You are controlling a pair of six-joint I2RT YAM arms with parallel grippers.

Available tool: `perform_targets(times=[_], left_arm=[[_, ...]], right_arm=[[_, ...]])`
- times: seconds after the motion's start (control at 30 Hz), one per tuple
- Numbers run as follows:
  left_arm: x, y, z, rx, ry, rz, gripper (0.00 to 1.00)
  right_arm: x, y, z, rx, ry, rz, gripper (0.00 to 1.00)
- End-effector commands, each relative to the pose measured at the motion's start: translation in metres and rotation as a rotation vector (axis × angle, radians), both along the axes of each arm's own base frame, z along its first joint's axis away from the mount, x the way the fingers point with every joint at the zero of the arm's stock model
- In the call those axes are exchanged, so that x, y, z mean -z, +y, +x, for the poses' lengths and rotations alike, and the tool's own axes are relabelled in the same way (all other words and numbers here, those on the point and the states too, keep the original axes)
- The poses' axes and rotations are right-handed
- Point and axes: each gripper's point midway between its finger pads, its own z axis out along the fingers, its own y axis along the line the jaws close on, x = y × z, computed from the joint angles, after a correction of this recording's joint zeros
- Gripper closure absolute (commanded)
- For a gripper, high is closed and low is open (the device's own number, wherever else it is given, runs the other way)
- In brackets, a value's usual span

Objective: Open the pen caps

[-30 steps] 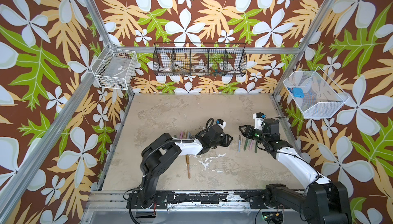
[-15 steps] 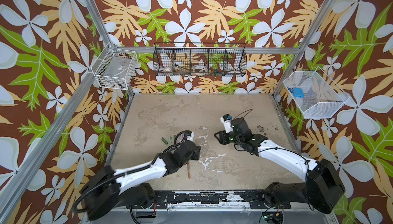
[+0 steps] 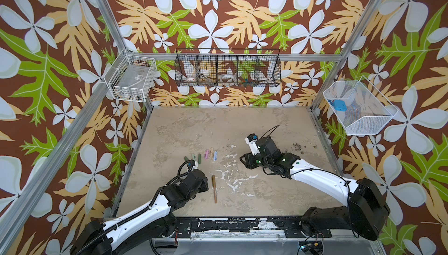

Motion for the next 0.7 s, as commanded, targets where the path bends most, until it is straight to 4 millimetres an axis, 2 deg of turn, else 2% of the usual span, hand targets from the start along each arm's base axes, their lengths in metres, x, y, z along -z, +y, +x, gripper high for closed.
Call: perform_targets(times=[0.0, 0.2, 0.37, 0.57, 0.67], left_arm=[[0.013, 0.002, -0.005, -0.015, 0.046, 0.005, 0.78], [0.035, -0.013, -0.016, 0.064, 0.118, -0.02, 0.84], [0.039, -0.039, -0.025, 0.139, 0.136, -0.119, 0.84], [0.024, -0.1, -0.031, 0.276, 0.126, -0.274, 0.85], [0.016, -0.122, -0.027, 0.318, 0.117, -0.363, 0.86]], right_arm=[[0.002, 0.003, -0.008, -0.026, 0.027, 0.019, 0.52], [0.002, 0.002, -0.009, -0.031, 0.027, 0.017, 0.51], [0.008, 0.005, -0.015, -0.055, 0.051, 0.016, 0.51], [0.012, 0.003, -0.017, -0.058, 0.066, 0.004, 0.51], [0.016, -0.003, -0.02, -0.043, 0.074, -0.011, 0.5]])
